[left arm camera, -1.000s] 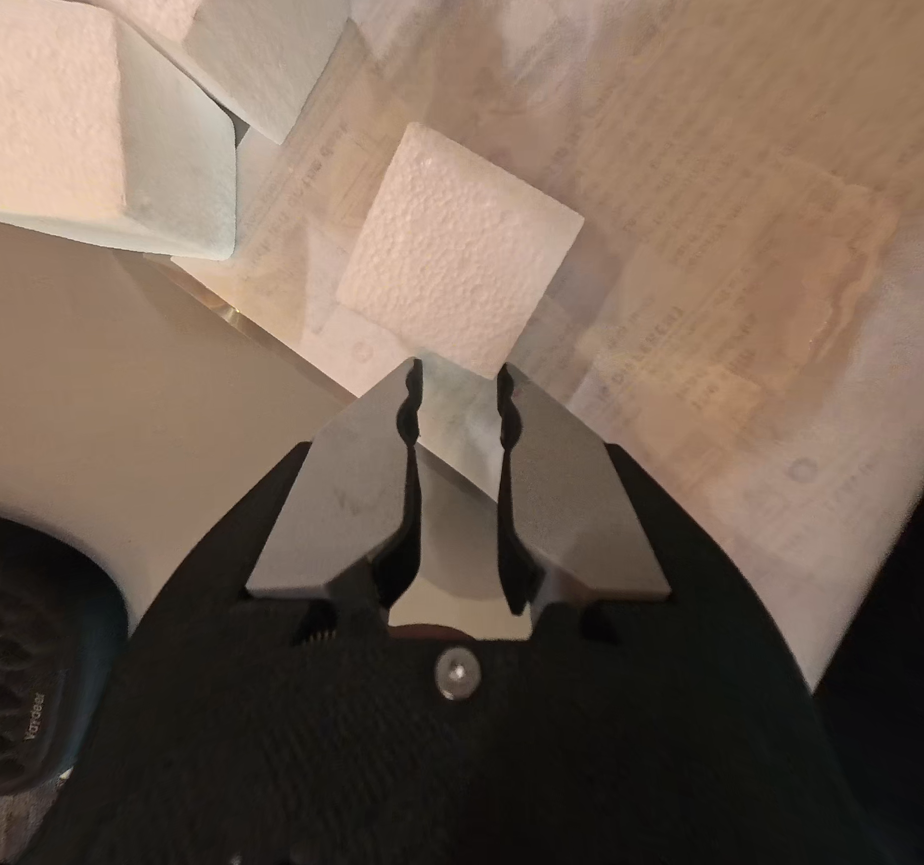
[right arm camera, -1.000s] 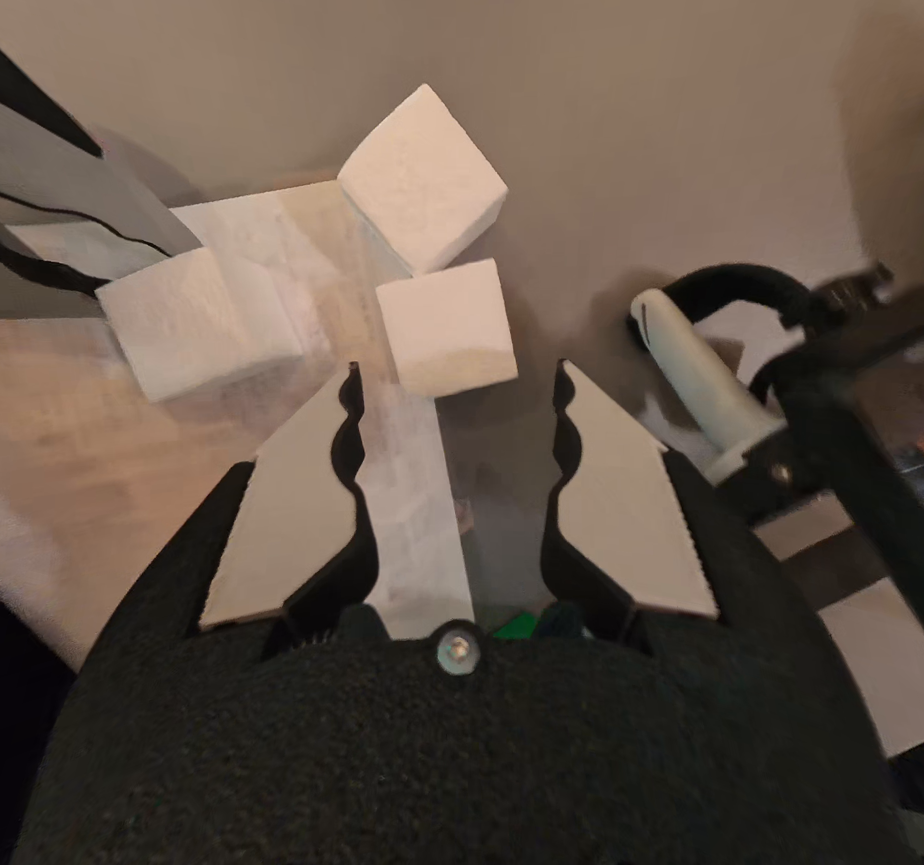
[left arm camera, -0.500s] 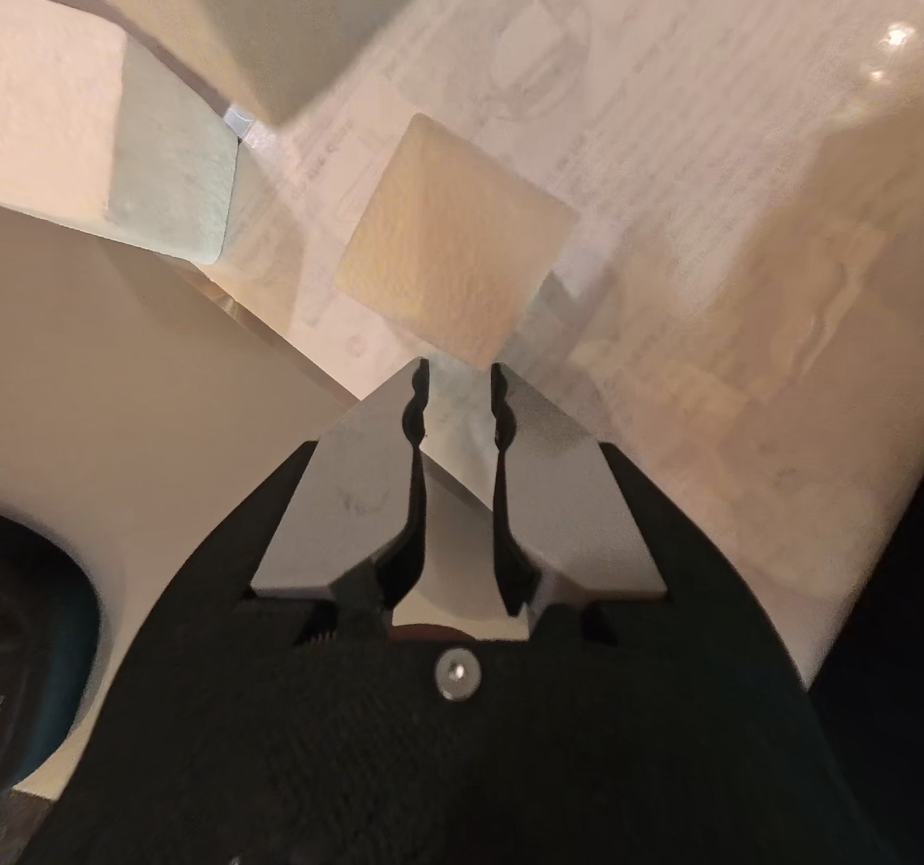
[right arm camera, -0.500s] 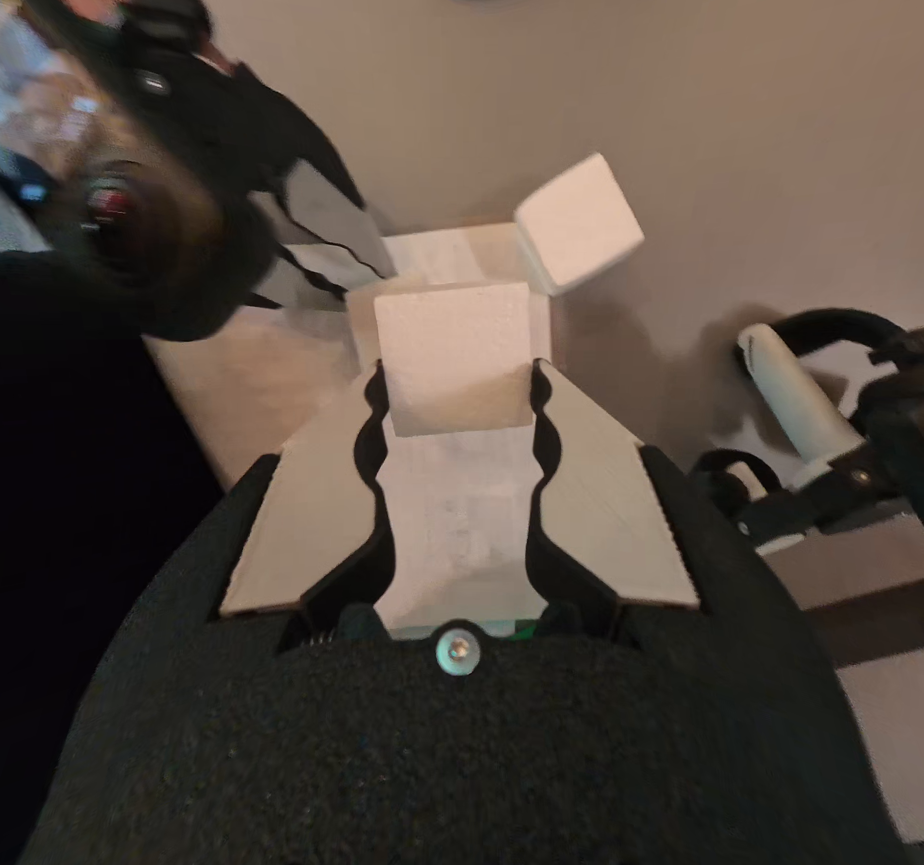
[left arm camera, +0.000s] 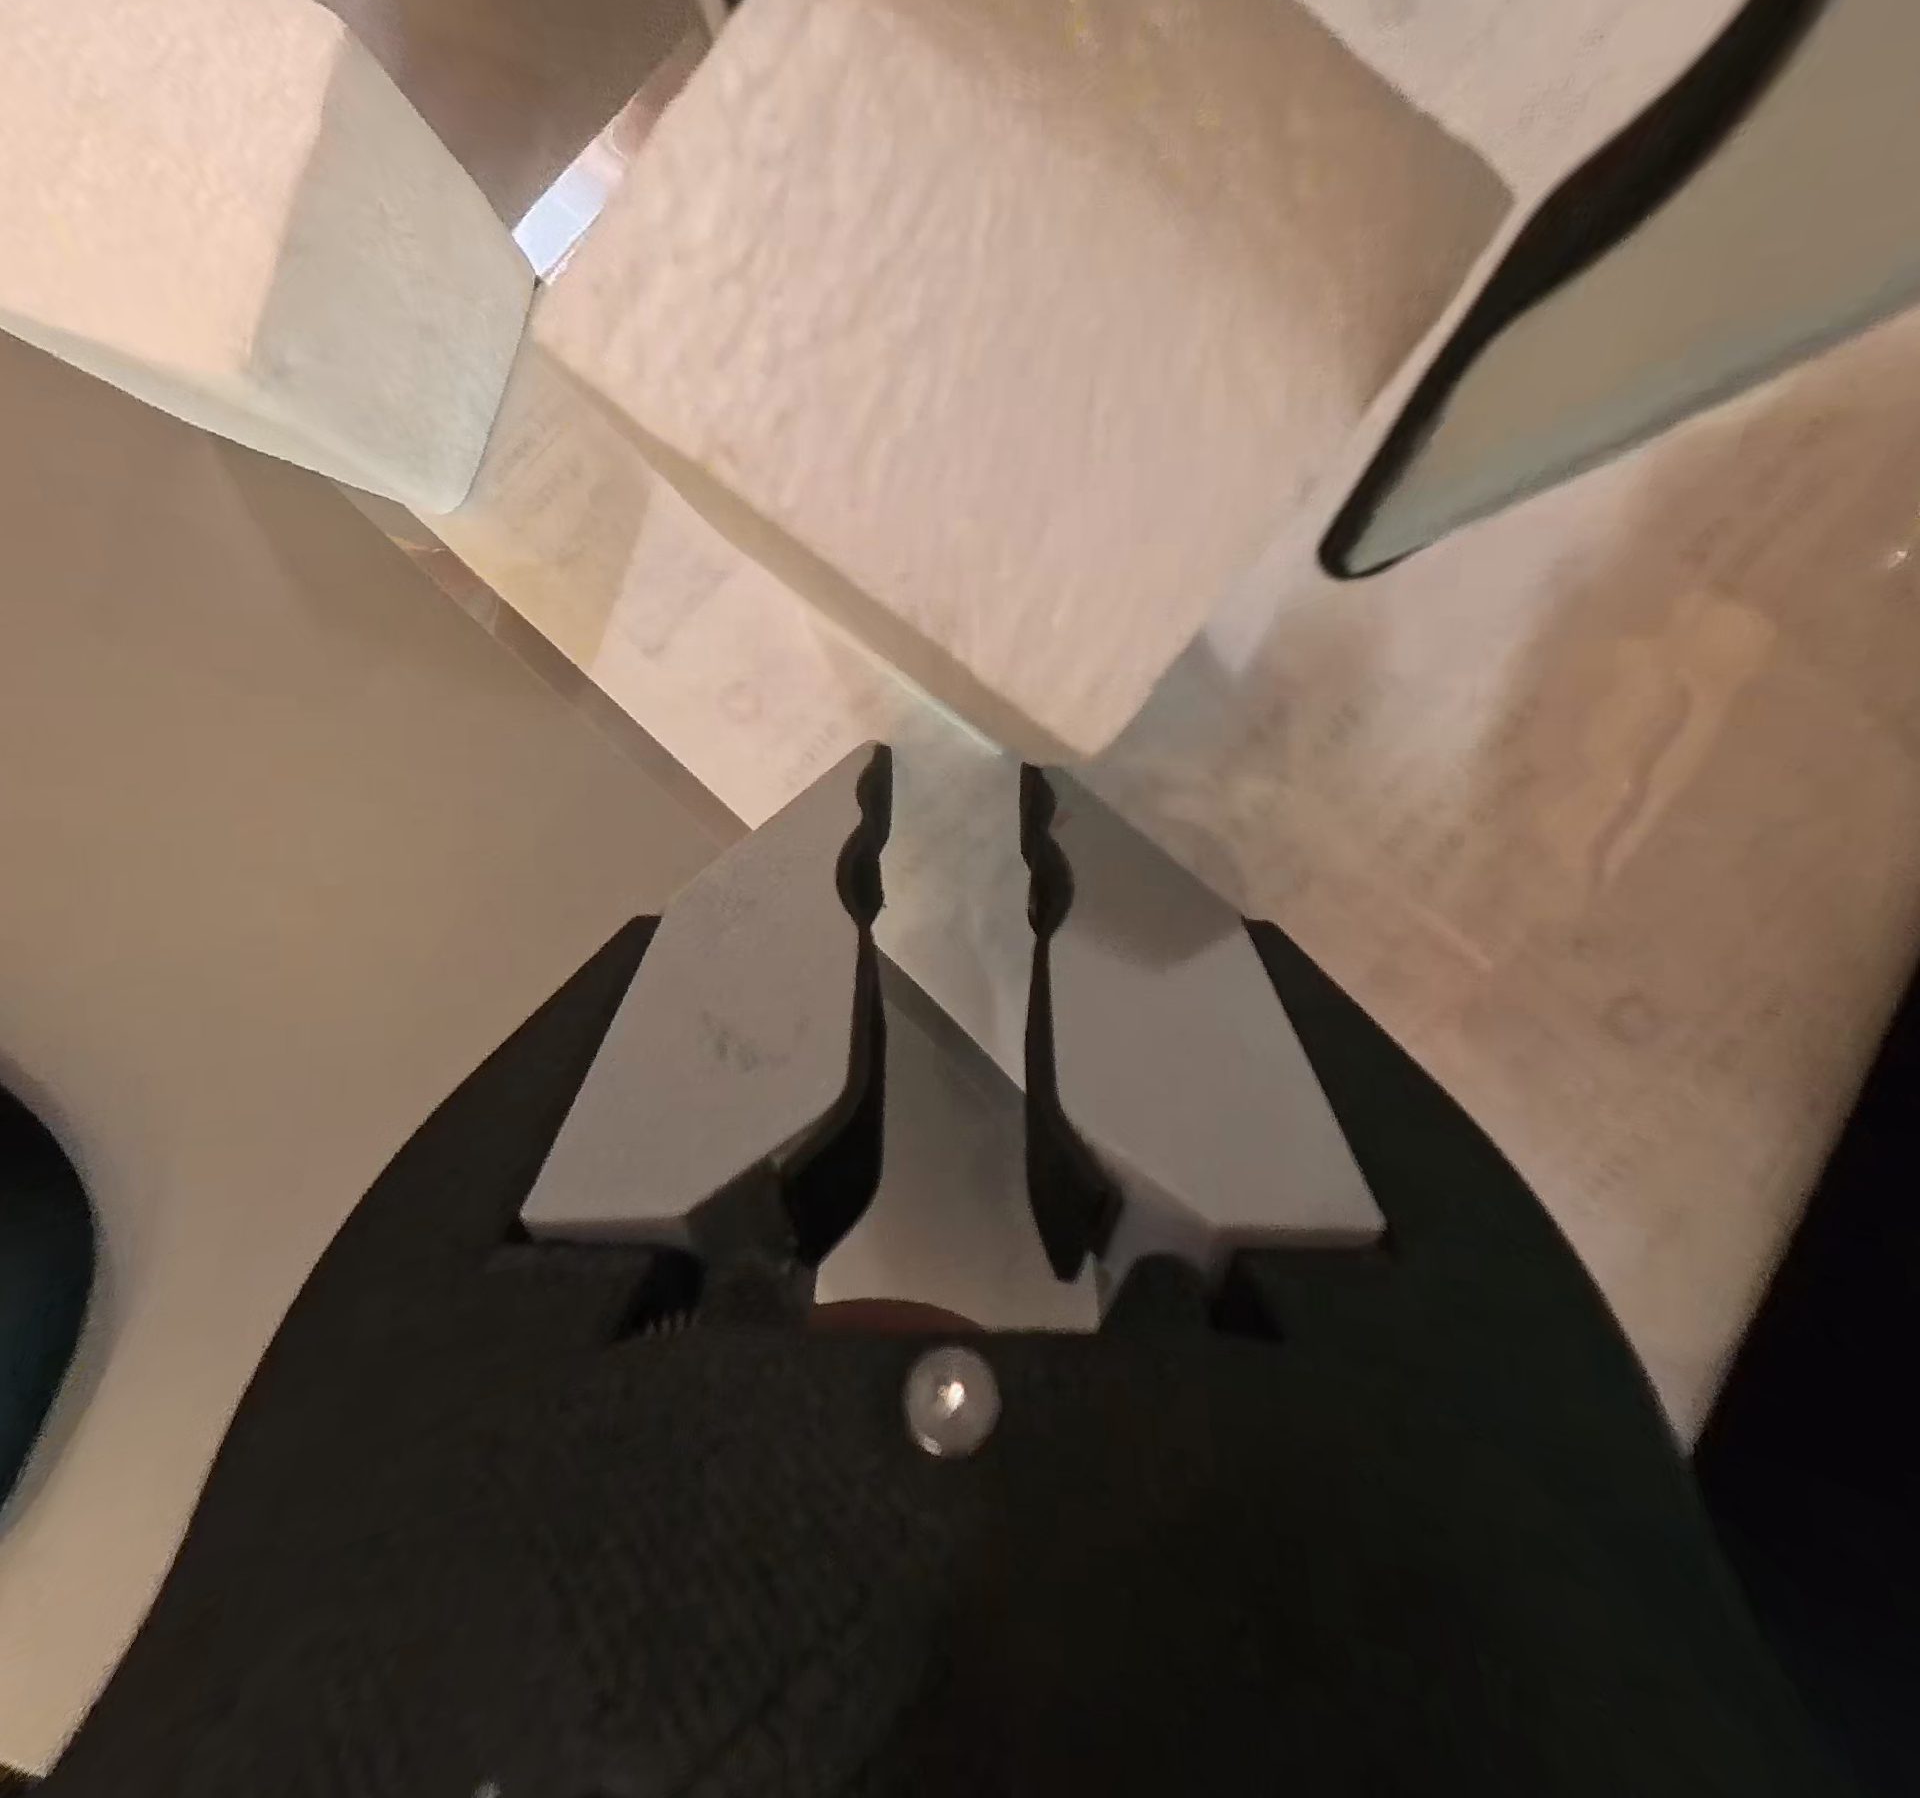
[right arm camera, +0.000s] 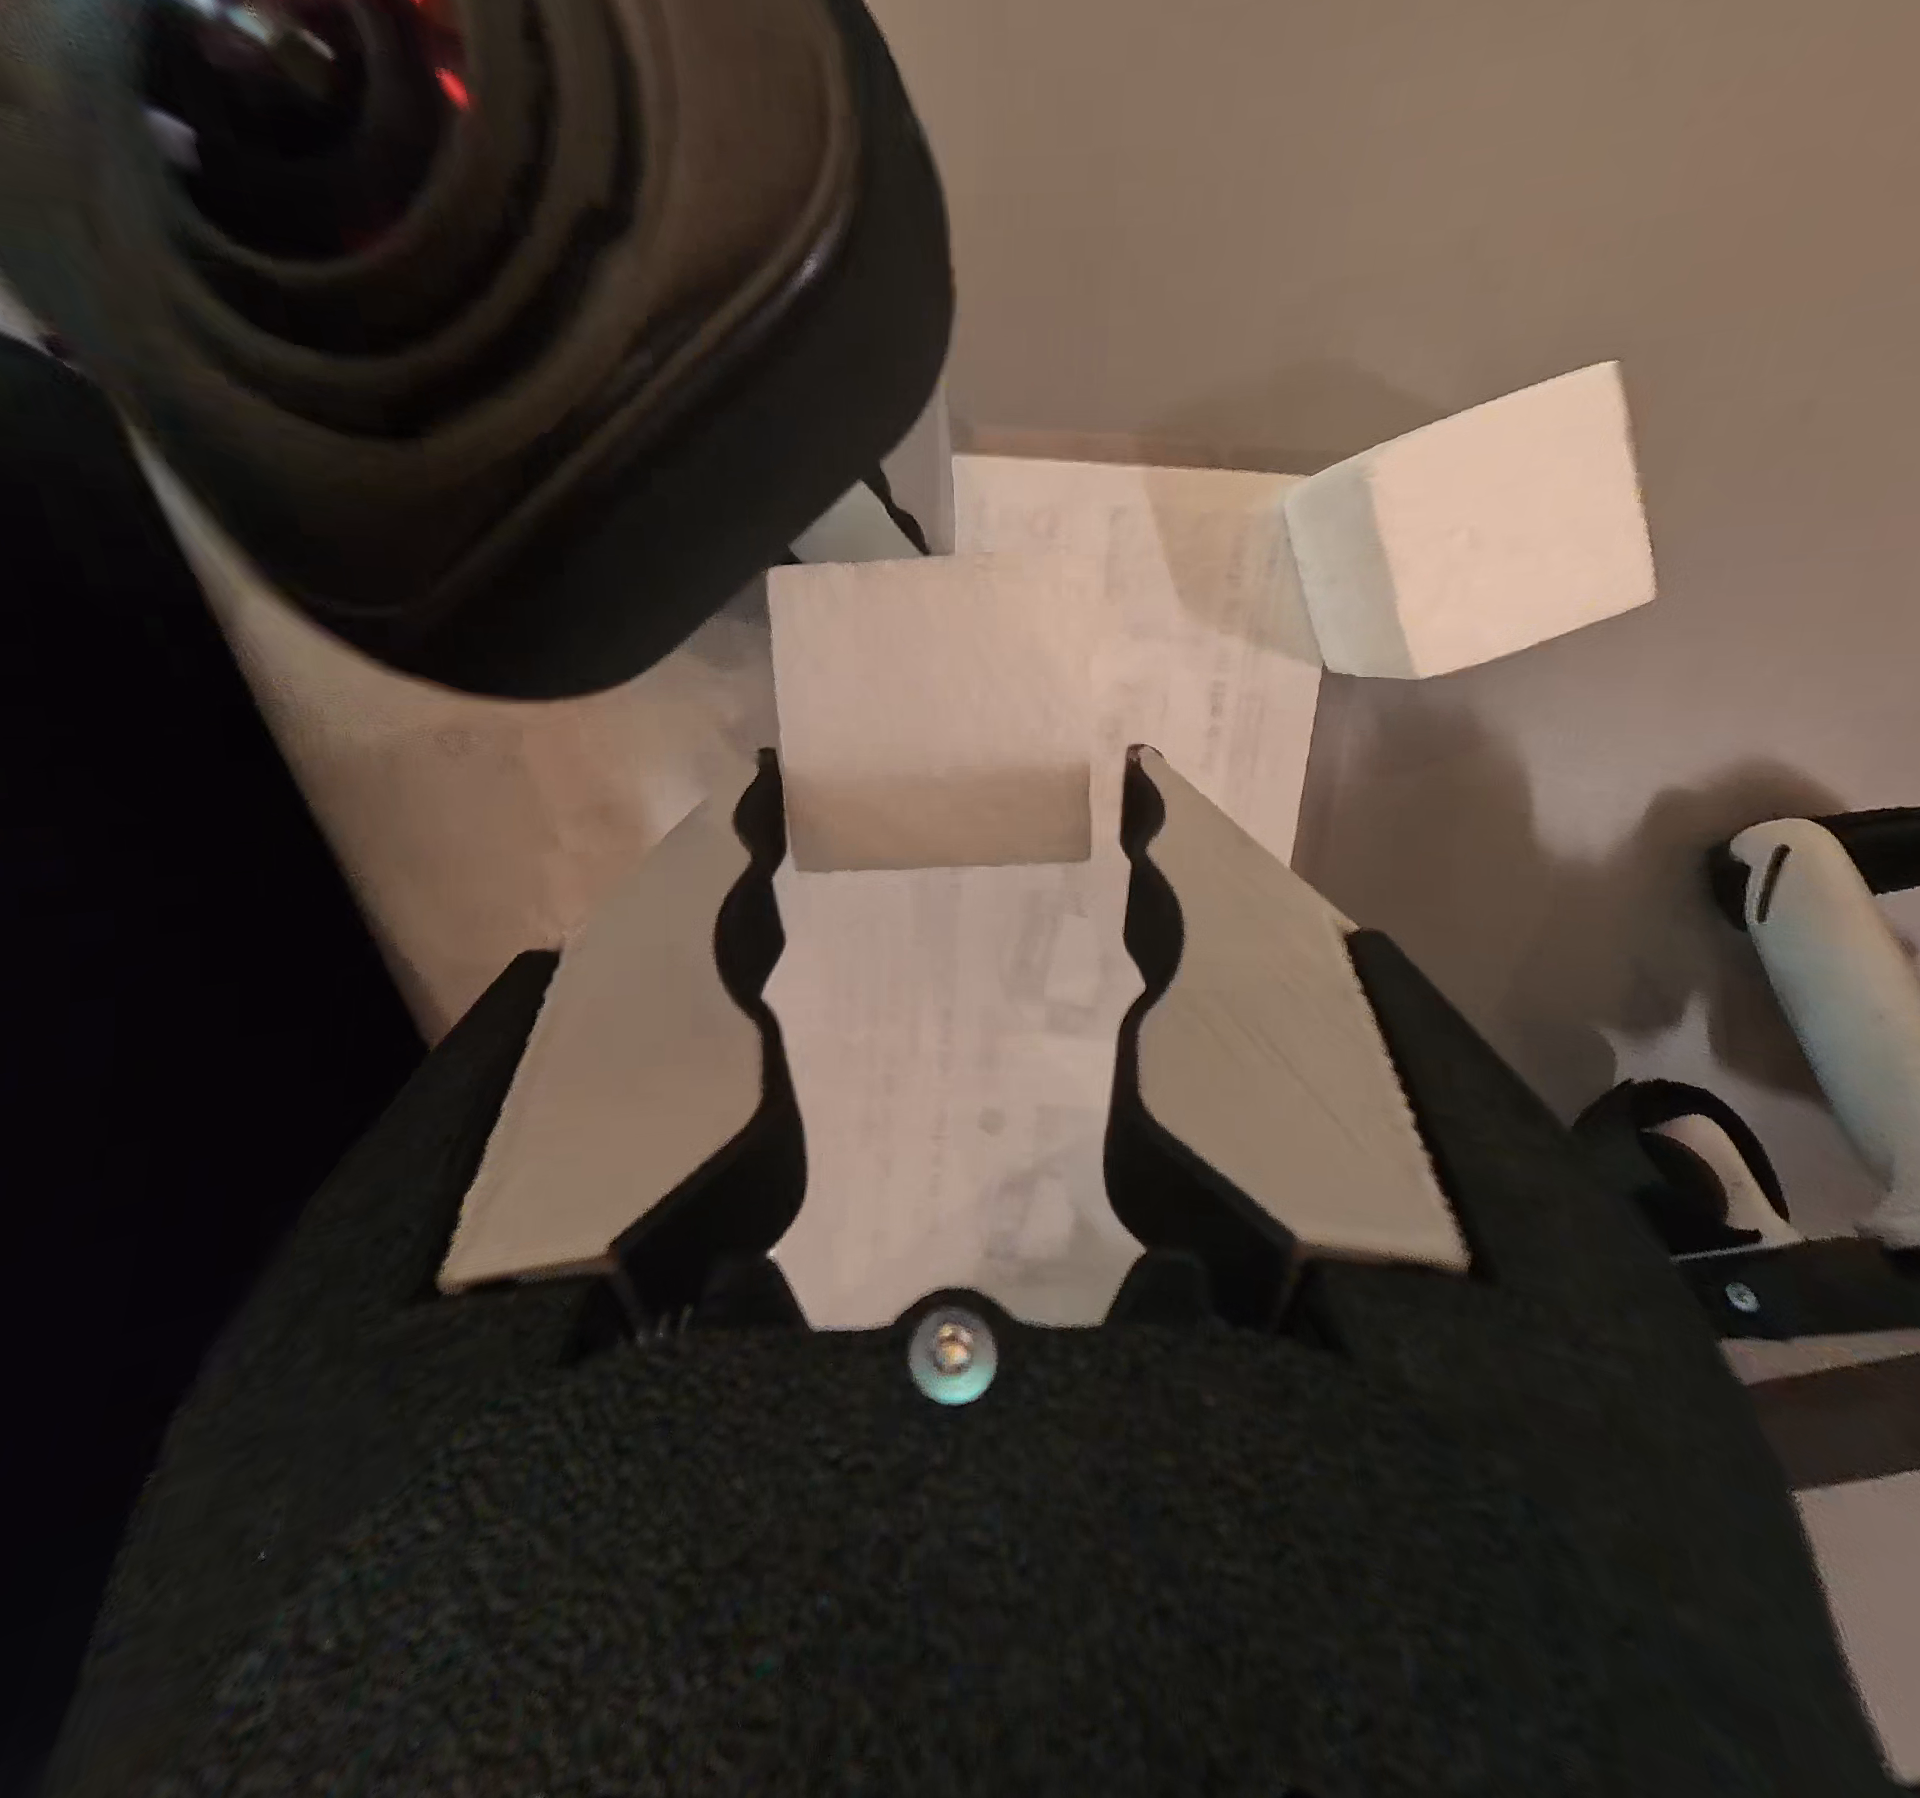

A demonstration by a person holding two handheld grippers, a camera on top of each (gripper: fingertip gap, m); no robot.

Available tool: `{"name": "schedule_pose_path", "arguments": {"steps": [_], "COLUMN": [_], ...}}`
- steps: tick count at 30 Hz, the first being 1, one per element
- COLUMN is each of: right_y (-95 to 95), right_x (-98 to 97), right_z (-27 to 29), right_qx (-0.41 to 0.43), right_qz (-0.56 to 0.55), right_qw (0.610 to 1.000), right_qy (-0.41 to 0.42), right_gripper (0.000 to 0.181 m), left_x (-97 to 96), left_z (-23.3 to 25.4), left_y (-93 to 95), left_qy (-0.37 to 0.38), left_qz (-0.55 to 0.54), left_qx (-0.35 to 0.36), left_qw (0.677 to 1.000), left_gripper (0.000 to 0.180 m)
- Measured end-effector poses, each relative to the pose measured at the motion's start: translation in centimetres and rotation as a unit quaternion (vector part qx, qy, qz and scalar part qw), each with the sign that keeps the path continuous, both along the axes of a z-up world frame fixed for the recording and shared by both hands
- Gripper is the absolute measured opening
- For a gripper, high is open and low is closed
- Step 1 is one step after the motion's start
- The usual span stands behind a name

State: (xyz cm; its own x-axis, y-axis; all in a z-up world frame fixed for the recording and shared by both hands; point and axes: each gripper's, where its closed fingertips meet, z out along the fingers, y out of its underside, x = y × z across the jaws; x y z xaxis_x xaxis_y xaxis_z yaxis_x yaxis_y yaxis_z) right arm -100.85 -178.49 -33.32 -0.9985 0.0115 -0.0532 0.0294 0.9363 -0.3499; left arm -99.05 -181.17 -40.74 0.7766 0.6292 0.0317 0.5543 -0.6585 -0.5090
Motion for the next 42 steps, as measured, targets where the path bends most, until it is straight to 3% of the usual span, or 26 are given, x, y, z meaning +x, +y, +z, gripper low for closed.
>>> {"name": "schedule_pose_path", "arguments": {"steps": [6,10,17,20,23,32,42], "right_y": [-0.9,-1.3,-3.7,-4.0,-3.7,-0.1,-0.6], "right_x": [-3.4,-9.3,-11.1,-9.9,-9.6,-4.8,0.5], "right_z": [5.4,4.2,-3.1,-4.7,-3.3,8.7,4.9], "right_qx": [-0.108,-0.069,0.057,0.075,0.061,-0.029,0.005], "right_qz": [-0.035,-0.048,0.042,0.070,0.048,-0.006,0.019], "right_qw": [0.993,0.996,0.997,0.995,0.997,0.999,1.000], "right_qy": [-0.036,0.004,0.029,0.017,0.012,-0.037,-0.019], "right_gripper": [0.064,0.065,0.071,0.055,0.055,0.055,0.056], "left_x": [0.1,0.3,0.5,0.6,0.6,0.5,0.5], "left_z": [0.0,0.0,0.0,0.0,0.0,0.0,0.0], "left_y": [0.0,-0.1,-0.3,-0.3,-0.3,-0.4,-0.4], "left_qy": [0.003,0.003,-0.004,-0.004,-0.003,0.004,0.008], "left_qz": [0.014,0.024,0.035,0.038,0.039,0.034,0.028], "left_qx": [0.007,0.013,0.006,0.005,0.006,0.011,0.009], "left_qw": [1.000,1.000,0.999,0.999,0.999,0.999,1.000], "left_gripper": [0.022,0.022,0.018,0.018,0.018,0.016,0.015]}}
